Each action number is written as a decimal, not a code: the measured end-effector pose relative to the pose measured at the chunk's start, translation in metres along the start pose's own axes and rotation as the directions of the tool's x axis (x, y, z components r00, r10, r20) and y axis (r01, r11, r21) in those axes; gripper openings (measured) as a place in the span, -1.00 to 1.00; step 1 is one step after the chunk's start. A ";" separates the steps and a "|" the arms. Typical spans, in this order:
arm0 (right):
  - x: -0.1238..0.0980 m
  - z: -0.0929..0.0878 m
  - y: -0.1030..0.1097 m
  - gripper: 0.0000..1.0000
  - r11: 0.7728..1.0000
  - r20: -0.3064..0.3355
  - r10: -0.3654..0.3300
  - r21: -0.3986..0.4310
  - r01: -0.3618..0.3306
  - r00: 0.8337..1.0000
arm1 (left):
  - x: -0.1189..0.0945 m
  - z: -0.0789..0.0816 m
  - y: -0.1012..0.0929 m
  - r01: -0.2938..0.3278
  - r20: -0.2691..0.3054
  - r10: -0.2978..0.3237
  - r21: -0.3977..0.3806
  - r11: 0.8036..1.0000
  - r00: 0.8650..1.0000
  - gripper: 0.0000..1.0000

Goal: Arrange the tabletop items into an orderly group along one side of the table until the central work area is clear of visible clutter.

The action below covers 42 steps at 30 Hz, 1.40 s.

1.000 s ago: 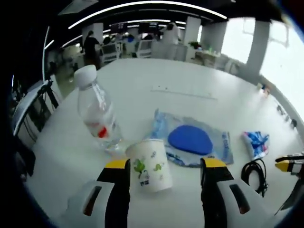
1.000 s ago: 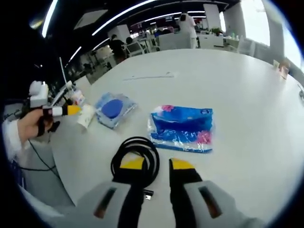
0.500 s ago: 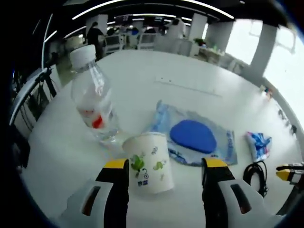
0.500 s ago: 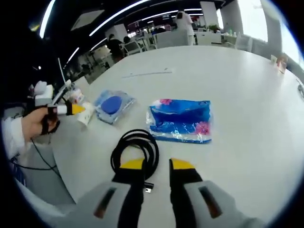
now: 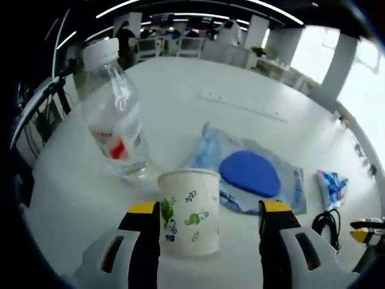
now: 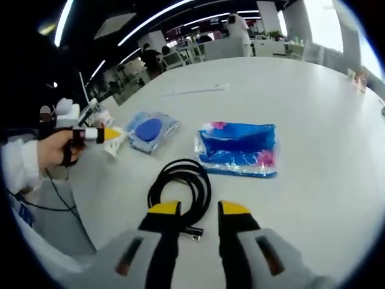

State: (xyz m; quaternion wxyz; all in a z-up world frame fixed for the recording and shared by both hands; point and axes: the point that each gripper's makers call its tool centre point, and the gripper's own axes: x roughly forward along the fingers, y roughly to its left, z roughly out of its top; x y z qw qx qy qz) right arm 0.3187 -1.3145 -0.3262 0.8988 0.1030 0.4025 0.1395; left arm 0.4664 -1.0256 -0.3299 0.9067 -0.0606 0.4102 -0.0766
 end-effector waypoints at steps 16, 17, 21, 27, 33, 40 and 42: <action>0.003 -0.018 0.012 -0.53 0.999 -0.025 0.038 0.033 -0.037 0.999 | 0.010 -0.015 0.012 -0.033 -0.047 0.032 -0.016 0.999 0.998 0.15; 0.002 -0.019 0.012 -0.53 0.999 -0.026 0.038 0.032 -0.037 0.999 | 0.011 -0.016 0.013 -0.037 -0.049 0.036 -0.016 0.999 0.998 0.14; 0.001 -0.022 0.013 -0.53 0.998 -0.027 0.042 0.039 -0.041 0.999 | 0.011 -0.016 0.015 -0.042 -0.046 0.042 -0.016 0.999 0.998 0.08; -0.002 -0.020 0.011 -0.53 0.998 -0.021 0.039 0.042 -0.038 0.999 | 0.011 -0.019 0.015 -0.036 -0.044 0.036 0.005 0.999 0.998 -0.18; -0.003 -0.024 0.010 -0.55 0.999 -0.030 0.028 0.038 -0.027 0.999 | 0.006 -0.022 0.012 -0.018 -0.033 0.019 0.020 1.000 0.999 -0.23; -0.004 -0.027 0.012 -0.56 0.999 -0.038 0.027 0.036 -0.026 0.999 | -0.005 -0.014 0.002 0.035 0.027 -0.037 0.056 0.998 0.999 -0.26; -0.004 -0.025 0.014 -0.56 0.999 -0.034 0.031 0.033 -0.030 0.999 | -0.011 -0.011 -0.003 0.048 0.059 -0.053 0.080 0.996 0.997 -0.26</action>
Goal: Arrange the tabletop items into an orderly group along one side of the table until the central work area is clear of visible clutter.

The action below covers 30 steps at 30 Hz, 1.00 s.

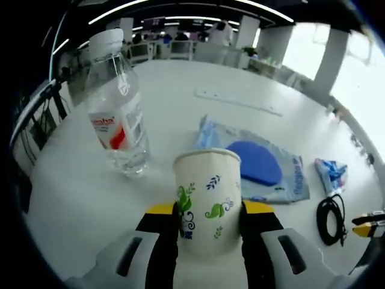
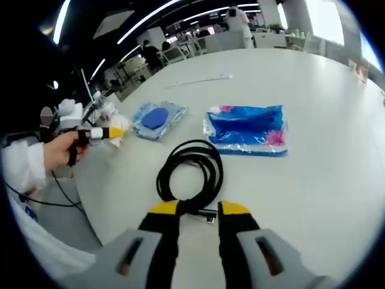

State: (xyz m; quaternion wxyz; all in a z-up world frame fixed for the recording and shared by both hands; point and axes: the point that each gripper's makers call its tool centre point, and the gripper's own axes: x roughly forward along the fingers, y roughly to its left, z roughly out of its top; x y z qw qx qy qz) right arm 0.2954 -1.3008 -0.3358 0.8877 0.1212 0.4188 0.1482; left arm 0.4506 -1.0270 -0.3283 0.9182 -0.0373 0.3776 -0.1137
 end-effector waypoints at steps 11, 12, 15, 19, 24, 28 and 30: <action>0.004 0.009 0.013 -0.56 0.999 0.009 0.032 -0.035 -0.032 0.999 | -0.027 0.017 -0.021 0.115 0.192 -0.142 0.146 0.983 0.971 -0.25; 0.004 0.009 0.013 -0.56 0.999 0.007 0.033 -0.041 -0.032 0.999 | -0.031 0.018 -0.023 0.125 0.207 -0.155 0.151 0.981 0.966 -0.25; 0.006 0.010 0.017 -0.56 0.998 0.006 0.039 -0.048 -0.039 0.999 | -0.039 0.018 -0.023 0.139 0.240 -0.175 0.157 0.978 0.955 -0.25; 0.007 0.014 0.024 -0.56 0.996 0.003 0.053 -0.068 -0.053 0.999 | -0.049 0.020 -0.027 0.167 0.278 -0.210 0.172 0.971 0.937 -0.25; 0.010 0.026 0.042 -0.54 0.991 0.021 0.113 -0.075 -0.111 0.993 | -0.063 0.024 -0.037 0.207 0.333 -0.264 0.197 0.958 0.905 -0.25; 0.013 0.039 0.064 -0.50 0.980 0.043 0.184 -0.087 -0.180 0.982 | -0.072 0.023 -0.048 0.242 0.347 -0.314 0.234 0.942 0.884 -0.25; 0.016 0.050 0.082 -0.45 0.968 0.054 0.237 -0.101 -0.231 0.970 | -0.074 0.019 -0.052 0.252 0.340 -0.331 0.256 0.933 0.880 -0.25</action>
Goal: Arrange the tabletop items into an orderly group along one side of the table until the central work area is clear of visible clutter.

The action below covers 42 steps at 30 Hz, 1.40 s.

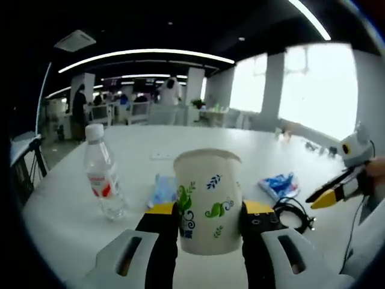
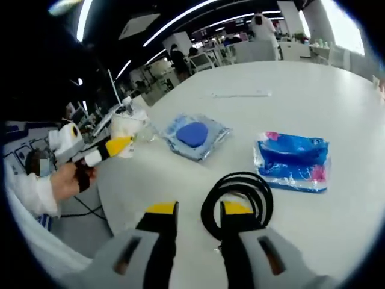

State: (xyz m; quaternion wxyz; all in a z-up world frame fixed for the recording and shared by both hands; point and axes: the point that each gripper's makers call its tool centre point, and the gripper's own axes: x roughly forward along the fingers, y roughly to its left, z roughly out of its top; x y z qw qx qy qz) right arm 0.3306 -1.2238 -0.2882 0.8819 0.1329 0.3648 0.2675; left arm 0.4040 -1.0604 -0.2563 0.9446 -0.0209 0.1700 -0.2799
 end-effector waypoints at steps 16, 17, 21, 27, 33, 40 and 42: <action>0.025 0.066 0.076 0.04 0.957 0.026 0.291 0.004 -0.291 0.956 | -0.014 0.005 -0.025 0.113 0.039 -0.114 0.026 0.993 0.993 -0.24; 0.026 0.067 0.076 0.08 0.955 0.024 0.296 0.007 -0.296 0.955 | -0.015 0.006 -0.027 0.122 0.046 -0.123 0.029 0.992 0.991 -0.24; 0.028 0.078 0.088 0.30 0.934 -0.014 0.358 0.011 -0.358 0.934 | -0.019 0.007 -0.032 0.151 0.059 -0.153 0.034 0.988 0.987 -0.24; 0.036 0.081 0.118 0.44 0.892 -0.090 0.445 -0.051 -0.450 0.891 | -0.025 0.009 -0.041 0.196 0.082 -0.198 0.037 0.980 0.977 -0.25; 0.048 0.077 0.136 0.48 0.874 -0.140 0.469 -0.071 -0.481 0.872 | -0.033 0.016 -0.050 0.230 0.103 -0.235 0.054 0.972 0.967 -0.25; 0.057 0.072 0.141 0.27 0.877 -0.172 0.455 -0.085 -0.473 0.874 | -0.038 0.015 -0.056 0.247 0.100 -0.253 0.072 0.966 0.962 -0.25; 0.058 0.072 0.141 0.11 0.877 -0.167 0.453 -0.092 -0.472 0.876 | -0.037 0.013 -0.058 0.253 0.089 -0.260 0.083 0.964 0.961 -0.25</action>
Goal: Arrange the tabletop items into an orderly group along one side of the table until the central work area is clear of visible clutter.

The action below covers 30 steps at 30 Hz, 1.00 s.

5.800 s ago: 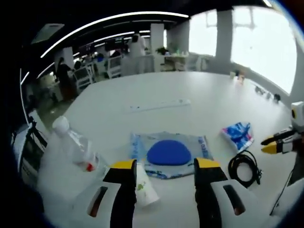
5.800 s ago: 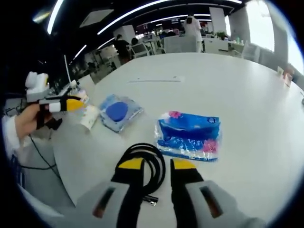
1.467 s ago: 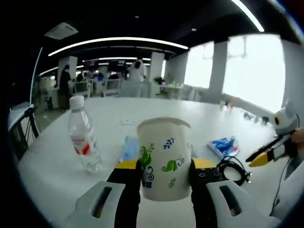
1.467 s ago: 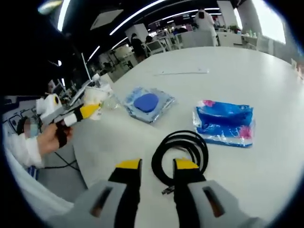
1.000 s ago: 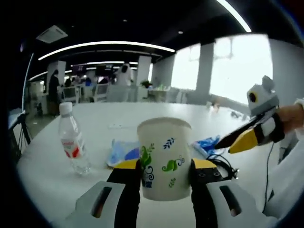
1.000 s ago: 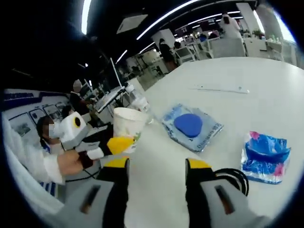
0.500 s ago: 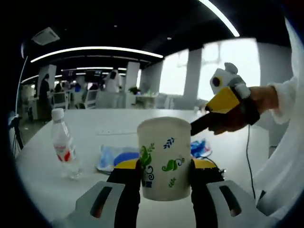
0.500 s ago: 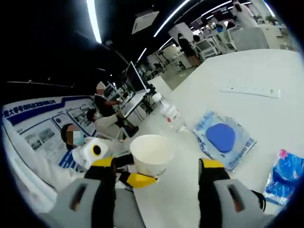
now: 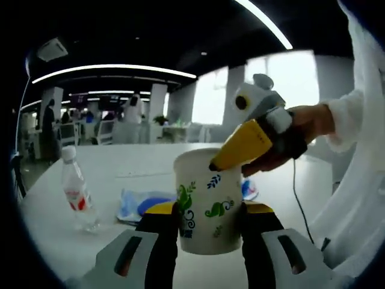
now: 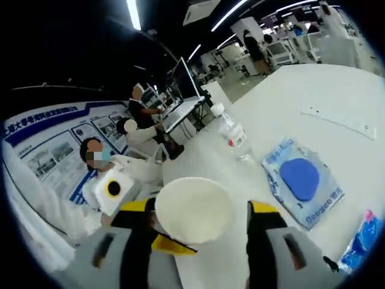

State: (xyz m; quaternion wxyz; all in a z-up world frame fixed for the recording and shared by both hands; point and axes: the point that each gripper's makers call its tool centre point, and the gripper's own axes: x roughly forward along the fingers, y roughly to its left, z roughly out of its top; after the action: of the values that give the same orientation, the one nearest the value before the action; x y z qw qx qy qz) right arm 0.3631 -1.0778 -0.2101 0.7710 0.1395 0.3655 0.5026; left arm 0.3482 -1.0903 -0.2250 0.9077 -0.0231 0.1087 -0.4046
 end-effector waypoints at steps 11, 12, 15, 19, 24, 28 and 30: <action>0.005 -0.013 0.000 -0.22 0.985 -0.112 -0.068 -0.167 0.049 0.991 | 0.000 -0.014 0.004 -0.016 -0.032 0.016 0.015 1.000 0.999 -0.19; 0.005 -0.014 0.001 -0.23 0.980 -0.117 -0.077 -0.189 0.054 0.990 | 0.000 -0.015 0.005 -0.019 -0.034 0.020 0.018 1.000 0.999 -0.19; 0.010 -0.014 0.003 -0.28 0.967 -0.126 -0.099 -0.245 0.066 0.987 | -0.001 -0.017 0.006 -0.039 -0.049 0.040 0.030 0.999 0.998 -0.17; 0.016 -0.017 0.005 -0.33 0.950 -0.141 -0.121 -0.304 0.073 0.983 | -0.003 -0.021 0.007 -0.060 -0.076 0.063 0.040 0.997 0.995 -0.16; 0.021 -0.006 0.008 -0.33 0.920 -0.089 -0.144 -0.378 0.100 0.986 | -0.010 -0.035 0.015 -0.104 -0.130 0.106 0.024 0.994 0.986 -0.17; 0.025 0.001 0.002 -0.32 0.879 -0.060 -0.193 -0.455 0.145 0.979 | -0.017 -0.039 0.023 -0.142 -0.129 0.139 -0.014 0.990 0.982 -0.13; 0.026 0.003 -0.001 -0.31 0.850 -0.054 -0.220 -0.500 0.165 0.974 | -0.021 -0.043 0.028 -0.173 -0.147 0.167 -0.024 0.985 0.975 0.00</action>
State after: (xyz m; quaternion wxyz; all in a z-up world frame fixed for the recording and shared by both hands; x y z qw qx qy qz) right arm 0.3719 -1.0550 -0.2198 0.8063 -0.1264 0.2791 0.5061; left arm 0.3459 -1.0543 -0.2669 0.9282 -0.0013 0.1830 -0.3240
